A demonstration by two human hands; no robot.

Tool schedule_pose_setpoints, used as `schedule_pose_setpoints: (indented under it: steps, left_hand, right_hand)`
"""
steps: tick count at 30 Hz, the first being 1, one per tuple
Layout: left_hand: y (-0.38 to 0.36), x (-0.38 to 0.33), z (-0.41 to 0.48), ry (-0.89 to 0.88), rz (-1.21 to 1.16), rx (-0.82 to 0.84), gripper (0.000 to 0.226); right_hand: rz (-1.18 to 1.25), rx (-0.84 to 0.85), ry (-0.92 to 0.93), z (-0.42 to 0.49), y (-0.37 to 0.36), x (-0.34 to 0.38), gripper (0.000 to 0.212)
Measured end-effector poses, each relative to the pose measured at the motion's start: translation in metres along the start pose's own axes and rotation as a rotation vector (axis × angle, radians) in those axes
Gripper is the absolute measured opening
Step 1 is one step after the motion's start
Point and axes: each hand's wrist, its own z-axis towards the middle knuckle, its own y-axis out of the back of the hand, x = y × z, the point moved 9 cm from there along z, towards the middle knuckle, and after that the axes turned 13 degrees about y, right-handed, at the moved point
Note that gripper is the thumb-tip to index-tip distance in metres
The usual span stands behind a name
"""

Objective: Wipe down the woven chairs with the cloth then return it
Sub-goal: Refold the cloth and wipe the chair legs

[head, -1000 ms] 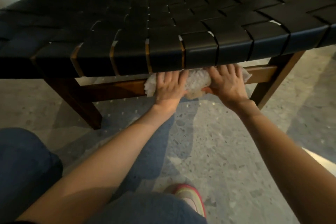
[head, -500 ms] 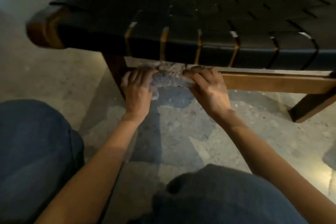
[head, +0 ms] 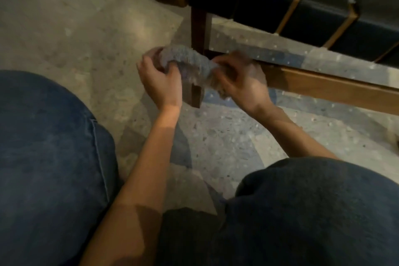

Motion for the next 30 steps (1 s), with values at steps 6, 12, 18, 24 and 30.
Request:
schedule_pose_setpoints:
  steps: [6,12,18,24,30]
  left_hand:
    - [-0.048,0.001,0.017,0.161,-0.254,0.270,0.029]
    - [-0.088,0.020,0.017,0.340,-0.247,0.576,0.039]
    - [-0.091,0.021,0.015,0.295,-0.292,0.655,0.041]
    - [-0.086,0.014,0.026,0.335,-0.267,0.562,0.031]
    - [-0.087,0.000,0.020,0.348,-0.207,0.573,0.038]
  right_hand:
    - [0.074,-0.382,-0.231,0.011,0.011,-0.020,0.022]
    - [0.172,-0.349,-0.329,0.042,-0.002,-0.014,0.031]
    - [-0.307,-0.220,-0.390,0.012,-0.001,-0.024,0.047]
    - [-0.166,-0.099,-0.162,0.034,-0.012,-0.020,0.031]
    - [0.169,-0.395,-0.319,0.034,-0.006,-0.021,0.032]
